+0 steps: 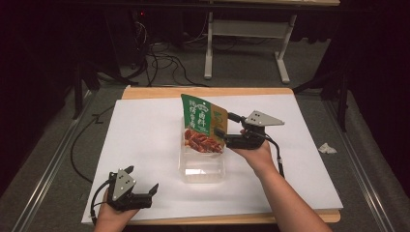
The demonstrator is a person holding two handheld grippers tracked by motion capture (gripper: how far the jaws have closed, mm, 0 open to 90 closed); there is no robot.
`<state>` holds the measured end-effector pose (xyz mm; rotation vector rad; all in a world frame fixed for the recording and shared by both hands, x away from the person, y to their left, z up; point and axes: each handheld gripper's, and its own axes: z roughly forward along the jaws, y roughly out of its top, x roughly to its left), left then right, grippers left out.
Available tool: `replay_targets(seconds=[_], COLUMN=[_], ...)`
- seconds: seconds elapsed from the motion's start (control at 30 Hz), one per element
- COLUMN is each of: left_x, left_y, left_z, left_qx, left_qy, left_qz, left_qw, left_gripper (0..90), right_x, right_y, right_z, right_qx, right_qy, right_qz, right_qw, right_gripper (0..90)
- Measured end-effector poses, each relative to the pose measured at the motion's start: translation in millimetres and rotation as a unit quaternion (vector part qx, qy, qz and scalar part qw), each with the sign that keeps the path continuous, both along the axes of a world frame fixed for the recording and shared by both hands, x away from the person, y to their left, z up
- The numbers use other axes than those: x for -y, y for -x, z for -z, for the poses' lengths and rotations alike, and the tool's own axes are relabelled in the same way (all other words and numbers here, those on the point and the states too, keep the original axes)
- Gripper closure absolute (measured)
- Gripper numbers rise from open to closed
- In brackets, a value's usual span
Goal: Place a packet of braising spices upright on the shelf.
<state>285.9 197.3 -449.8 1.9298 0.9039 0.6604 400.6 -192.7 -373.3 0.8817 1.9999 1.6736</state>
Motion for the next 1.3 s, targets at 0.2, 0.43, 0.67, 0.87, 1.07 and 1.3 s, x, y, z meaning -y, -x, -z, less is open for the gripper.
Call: replay_targets(seconds=[0.2, 0.43, 0.67, 0.87, 1.07, 1.3], left_x=[-0.4, -1.2, -0.3, 0.7, 3.1, 4.3], left_y=[0.2, 0.1, -0.5, -0.1, -3.1, -2.1], left_z=[0.0, 0.2, 1.4, 1.8, 3.3, 3.7], left_qx=[0.000, -0.001, -0.004, -0.007, -0.012, -0.010], left_qy=[0.000, 0.000, -0.003, -0.001, -0.005, -0.009], left_qz=[-0.001, -0.003, -0.001, 0.000, 0.002, 0.005], left_qw=[1.0000, 1.0000, 1.0000, 1.0000, 0.9999, 0.9999], left_gripper=[0.7, 0.7, 0.7, 0.8, 0.8, 0.8], right_x=[13.3, 35.7, 78.4, 116.2, 125.2, 129.5], right_y=[12.7, 26.7, 49.4, 77.0, 91.0, 85.9], right_z=[-5.1, -1.7, 17.0, 38.2, 54.0, 58.4], right_qx=[0.002, 0.004, -0.006, -0.018, -0.024, -0.035], right_qy=[0.006, 0.019, 0.029, 0.042, 0.059, 0.054], right_qz=[0.012, 0.039, 0.077, 0.106, 0.104, 0.116], right_qw=[0.9999, 0.9990, 0.9966, 0.9934, 0.9925, 0.9912], right_gripper=[17.2, 17.4, 17.8, 17.7, 17.7, 17.8])
